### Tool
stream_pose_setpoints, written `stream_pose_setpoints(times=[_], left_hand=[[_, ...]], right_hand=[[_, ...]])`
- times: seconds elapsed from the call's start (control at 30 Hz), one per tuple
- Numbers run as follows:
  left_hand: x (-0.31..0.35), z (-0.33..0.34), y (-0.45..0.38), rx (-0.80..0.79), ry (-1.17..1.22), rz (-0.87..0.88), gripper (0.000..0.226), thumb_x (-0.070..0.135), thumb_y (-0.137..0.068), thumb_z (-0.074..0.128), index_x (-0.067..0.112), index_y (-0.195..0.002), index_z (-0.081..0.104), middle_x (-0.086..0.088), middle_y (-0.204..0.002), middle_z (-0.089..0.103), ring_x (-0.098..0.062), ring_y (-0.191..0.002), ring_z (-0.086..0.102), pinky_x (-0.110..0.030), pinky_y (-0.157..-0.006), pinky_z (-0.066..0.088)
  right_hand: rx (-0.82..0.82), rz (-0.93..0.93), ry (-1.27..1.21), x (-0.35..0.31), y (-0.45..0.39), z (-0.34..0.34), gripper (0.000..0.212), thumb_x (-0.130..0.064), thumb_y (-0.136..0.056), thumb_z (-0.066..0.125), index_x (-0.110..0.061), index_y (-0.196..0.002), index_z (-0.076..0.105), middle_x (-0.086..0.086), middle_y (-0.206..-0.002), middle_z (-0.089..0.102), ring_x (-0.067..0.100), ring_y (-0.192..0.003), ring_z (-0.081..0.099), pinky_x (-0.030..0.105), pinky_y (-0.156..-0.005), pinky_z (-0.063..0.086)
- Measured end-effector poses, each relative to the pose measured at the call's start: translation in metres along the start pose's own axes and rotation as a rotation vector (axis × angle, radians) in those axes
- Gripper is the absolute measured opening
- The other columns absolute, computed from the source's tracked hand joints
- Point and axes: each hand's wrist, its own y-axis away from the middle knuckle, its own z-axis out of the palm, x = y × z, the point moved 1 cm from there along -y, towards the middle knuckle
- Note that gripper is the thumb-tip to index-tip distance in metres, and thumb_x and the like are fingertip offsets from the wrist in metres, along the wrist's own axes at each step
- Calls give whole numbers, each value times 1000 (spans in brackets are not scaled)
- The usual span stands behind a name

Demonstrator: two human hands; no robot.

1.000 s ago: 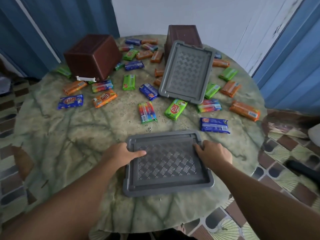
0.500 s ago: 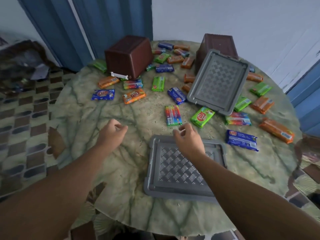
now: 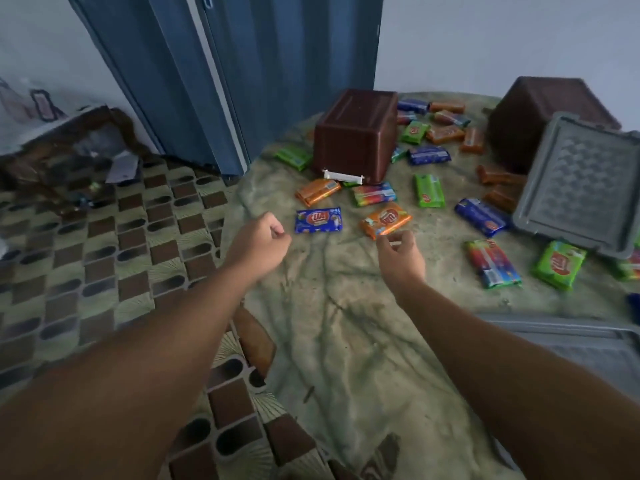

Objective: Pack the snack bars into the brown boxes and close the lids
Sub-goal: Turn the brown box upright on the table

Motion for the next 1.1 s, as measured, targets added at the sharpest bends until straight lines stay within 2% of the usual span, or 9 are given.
stream_pose_setpoints(times=[0.27, 0.37, 0.47, 0.57, 0.6, 0.77, 0.83, 1.0, 1.1], left_hand=[[18, -19, -91, -27, -46, 168, 11, 38, -97, 56, 28, -97, 62, 5, -81, 67, -11, -70, 59, -29, -58, 42], [24, -20, -117, -23, -53, 188, 15, 36, -100, 54, 24, -98, 63, 4, -77, 63, -11, -66, 56, -30, -54, 37], [31, -23, -143, -29, -53, 213, 18, 36, -101, 53, 22, -98, 63, 1, -75, 62, -15, -64, 56, -30, -53, 34], [35, -27, -174, -69, -63, 254, 19, 40, -102, 50, 24, -99, 60, 1, -75, 63, -17, -64, 58, -31, -52, 35], [35, -28, -187, -75, -63, 270, 19, 41, -102, 50, 24, -99, 59, 1, -75, 62, -16, -64, 58, -30, -52, 34], [20, -36, -257, -83, -47, 357, 21, 44, -99, 54, 25, -93, 59, 2, -75, 61, -14, -68, 57, -29, -53, 32], [11, -43, -278, -131, -60, 374, 22, 45, -100, 54, 24, -94, 58, 1, -74, 60, -14, -66, 55, -30, -52, 31], [4, -63, -323, -212, -85, 459, 25, 50, -99, 50, 26, -93, 56, 1, -83, 64, -21, -80, 60, -34, -64, 41], [18, -63, -348, -228, -54, 500, 27, 50, -97, 53, 25, -86, 54, 2, -85, 64, -23, -82, 61, -35, -69, 45]], right_hand=[[91, 137, -192, -35, -38, 45, 17, -41, -97, 53, -27, -107, 57, 2, -101, 68, 26, -90, 67, 37, -75, 52], [112, 164, -251, -46, -57, 58, 17, -40, -92, 53, -27, -103, 58, 4, -99, 69, 28, -89, 66, 40, -79, 53], [117, 192, -318, -57, -75, 73, 22, -40, -91, 52, -26, -106, 59, 6, -99, 68, 26, -84, 63, 39, -74, 52], [146, 232, -366, -71, -94, 90, 21, -44, -91, 51, -28, -103, 58, 3, -105, 69, 28, -97, 66, 45, -90, 55], [148, 257, -392, -76, -100, 97, 21, -43, -91, 51, -28, -104, 58, 5, -108, 68, 27, -98, 66, 44, -89, 54], [245, 314, -495, -97, -127, 139, 35, -36, -95, 47, -17, -122, 59, 8, -111, 68, 24, -94, 63, 36, -67, 44], [288, 329, -501, -108, -129, 152, 34, -35, -99, 46, -16, -125, 58, 5, -107, 67, 23, -93, 65, 34, -65, 44], [375, 363, -548, -129, -131, 171, 33, -34, -100, 44, -15, -122, 60, 5, -96, 65, 20, -80, 62, 36, -65, 42], [422, 398, -598, -133, -139, 171, 30, -33, -101, 44, -15, -119, 59, 5, -96, 64, 20, -81, 60, 36, -66, 43]])
